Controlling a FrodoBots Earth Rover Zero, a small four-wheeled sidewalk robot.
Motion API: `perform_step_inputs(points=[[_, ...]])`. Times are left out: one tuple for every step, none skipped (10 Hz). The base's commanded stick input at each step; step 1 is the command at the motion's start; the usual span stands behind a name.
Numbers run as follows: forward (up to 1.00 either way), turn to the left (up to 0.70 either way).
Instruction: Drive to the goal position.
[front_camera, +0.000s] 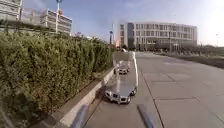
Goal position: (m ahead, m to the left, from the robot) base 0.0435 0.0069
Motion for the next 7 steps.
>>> perform_step_inputs(points=[[0.00, -0.70], [0.00, -0.70], [-0.13, -0.59], [-0.60, -0.22], [-0.70, -0.02], [-0.70, 0.00], [-0.70, 0.00]])
